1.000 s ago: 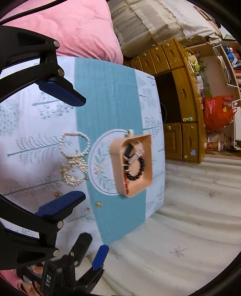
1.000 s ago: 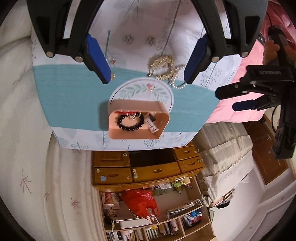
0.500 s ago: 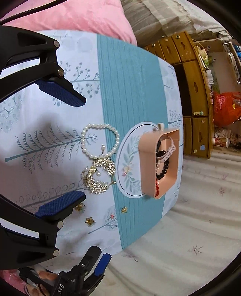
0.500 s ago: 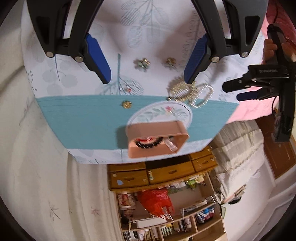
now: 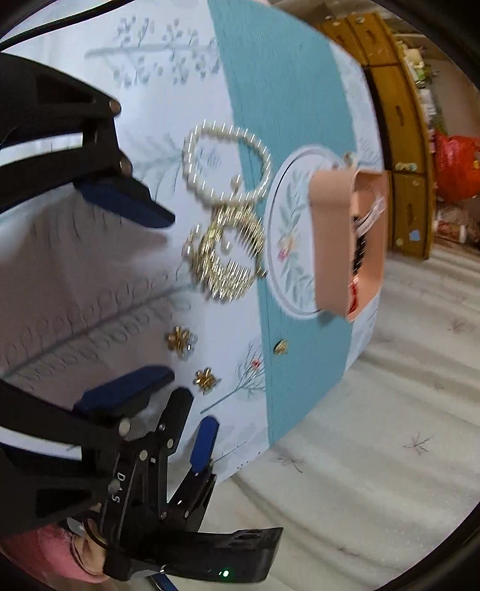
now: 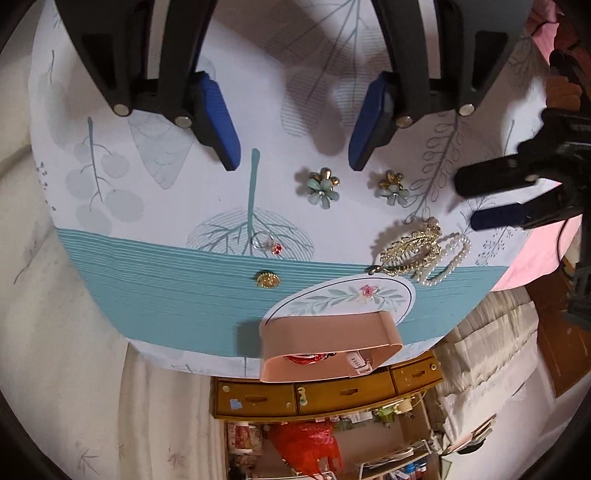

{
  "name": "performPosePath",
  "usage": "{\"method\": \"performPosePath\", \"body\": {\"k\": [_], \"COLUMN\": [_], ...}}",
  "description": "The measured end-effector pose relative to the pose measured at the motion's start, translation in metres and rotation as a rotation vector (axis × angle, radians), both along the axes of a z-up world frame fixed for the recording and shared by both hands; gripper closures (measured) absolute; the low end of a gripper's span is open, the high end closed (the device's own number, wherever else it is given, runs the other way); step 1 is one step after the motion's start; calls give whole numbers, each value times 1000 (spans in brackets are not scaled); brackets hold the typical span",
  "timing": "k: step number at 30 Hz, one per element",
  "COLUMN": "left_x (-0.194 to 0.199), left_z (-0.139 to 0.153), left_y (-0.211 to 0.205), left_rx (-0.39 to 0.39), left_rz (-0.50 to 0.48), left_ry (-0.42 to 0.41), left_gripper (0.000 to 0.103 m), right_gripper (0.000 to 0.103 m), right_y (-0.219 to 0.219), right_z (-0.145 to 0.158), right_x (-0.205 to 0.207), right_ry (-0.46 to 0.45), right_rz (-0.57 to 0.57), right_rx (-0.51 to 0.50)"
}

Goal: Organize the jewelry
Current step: 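Withdraw both grippers and move them toward the flower brooches, then grasp the teal flower brooch with the right gripper while the left gripper grasps a small gold flower charm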

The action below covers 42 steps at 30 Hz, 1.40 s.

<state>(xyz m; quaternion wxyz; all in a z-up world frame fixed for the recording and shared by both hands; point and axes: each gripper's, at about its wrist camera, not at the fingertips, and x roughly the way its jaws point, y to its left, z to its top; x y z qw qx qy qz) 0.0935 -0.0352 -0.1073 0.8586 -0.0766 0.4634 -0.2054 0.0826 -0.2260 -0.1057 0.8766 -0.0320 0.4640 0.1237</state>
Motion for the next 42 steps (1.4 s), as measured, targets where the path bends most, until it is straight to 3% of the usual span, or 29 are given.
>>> {"method": "performPosePath", "body": {"k": [5, 8, 17, 28, 34, 40, 42], "left_x": [2, 5, 16, 21, 19, 12, 10], "left_z": [-7, -7, -11, -13, -7, 4, 7], "left_y": [-23, -32, -49, -48, -24, -4, -1], "left_rx": [32, 20, 17, 12, -28, -36, -34], "left_rz": [-46, -70, -98, -86, -31, 2, 8], "left_ry": [15, 33, 36, 34, 40, 24, 20], "left_gripper": [54, 70, 86, 89, 89, 89, 89], "right_gripper": [45, 46, 49, 50, 59, 80, 82], "right_y": [1, 1, 12, 16, 26, 32, 35], "right_z": [-1, -1, -2, -2, 0, 0, 1], "right_x": [-1, 0, 1, 4, 9, 14, 16], "right_ry": [-20, -23, -34, -28, -25, -15, -10], "right_rz": [49, 74, 72, 70, 91, 115, 120], "right_rx": [3, 22, -57, -97, -122, -119, -118]}}
